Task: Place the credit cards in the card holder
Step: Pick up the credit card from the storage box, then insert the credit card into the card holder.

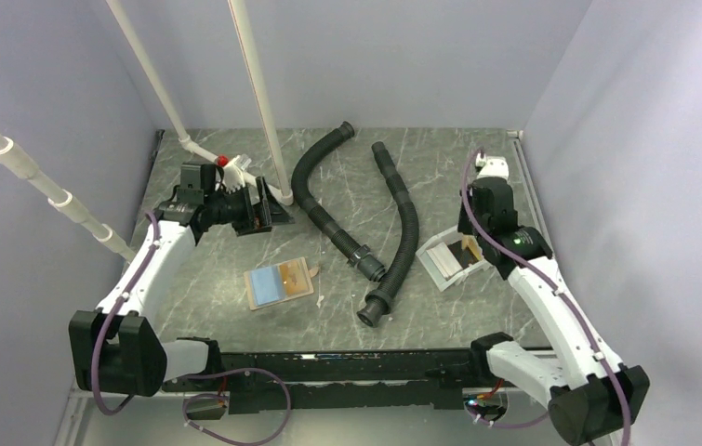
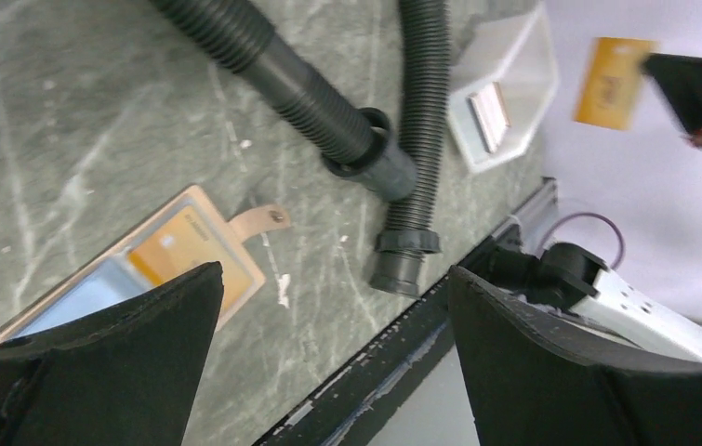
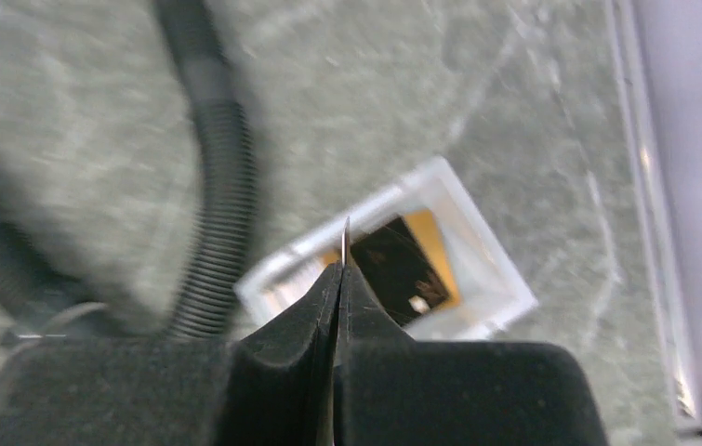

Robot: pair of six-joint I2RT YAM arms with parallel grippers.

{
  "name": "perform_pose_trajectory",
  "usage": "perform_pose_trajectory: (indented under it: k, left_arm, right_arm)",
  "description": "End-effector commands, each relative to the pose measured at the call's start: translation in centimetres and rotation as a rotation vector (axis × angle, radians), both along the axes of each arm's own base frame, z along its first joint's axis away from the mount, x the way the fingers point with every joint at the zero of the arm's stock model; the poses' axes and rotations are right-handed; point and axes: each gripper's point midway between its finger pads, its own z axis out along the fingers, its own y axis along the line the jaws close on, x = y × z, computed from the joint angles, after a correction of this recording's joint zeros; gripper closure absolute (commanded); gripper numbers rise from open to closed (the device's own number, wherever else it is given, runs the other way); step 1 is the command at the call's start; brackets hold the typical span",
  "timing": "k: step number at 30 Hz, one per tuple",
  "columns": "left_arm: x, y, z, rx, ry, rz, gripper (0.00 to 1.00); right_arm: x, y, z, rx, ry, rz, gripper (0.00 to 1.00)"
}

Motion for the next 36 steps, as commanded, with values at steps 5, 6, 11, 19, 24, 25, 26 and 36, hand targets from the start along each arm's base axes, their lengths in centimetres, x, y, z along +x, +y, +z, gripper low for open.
perform_pose_trajectory:
  k: [5, 6, 11, 19, 24, 25, 26, 36]
  left_arm:
    - [-0.1, 5.2, -4.7, 0.281, 0.153, 0.268, 0.15]
    - [-0.4, 5.9, -5.4, 0.308, 0.19, 0.304, 0.18]
    - [-3.1, 7.7, -10.1, 0.363, 0.377, 0.443, 0.42]
    - [-5.5, 8.4, -13.6, 0.404, 0.538, 0.514, 0.28]
    - [-6.7, 9.6, -15.3, 0.458, 0.611, 0.604, 0.31]
    - [-6.9, 9.5, -15.6, 0.454, 0.618, 0.61, 0.32]
    - [-7.1, 9.5, -16.1, 0.451, 0.627, 0.614, 0.34]
    - [-8.1, 9.7, -18.2, 0.445, 0.634, 0.642, 0.52]
  right_arm:
    - [1.4, 16.2, 5.0, 0.537, -0.08, 0.298, 1.0]
    - [1.4, 19.1, 4.2, 0.595, -0.037, 0.372, 1.0]
    - [0.4, 30.5, 1.3, 0.728, 0.094, 0.596, 1.0]
    - [-2.6, 40.7, -3.8, 0.863, 0.236, 0.776, 1.0]
    - [-2.7, 42.9, -6.0, 0.898, 0.265, 0.815, 1.0]
    - [-2.7, 43.2, -6.6, 0.901, 0.274, 0.822, 1.0]
    - [-2.8, 43.5, -6.7, 0.908, 0.279, 0.828, 1.0]
    - [-3.1, 43.7, -10.5, 0.884, 0.34, 0.817, 1.0]
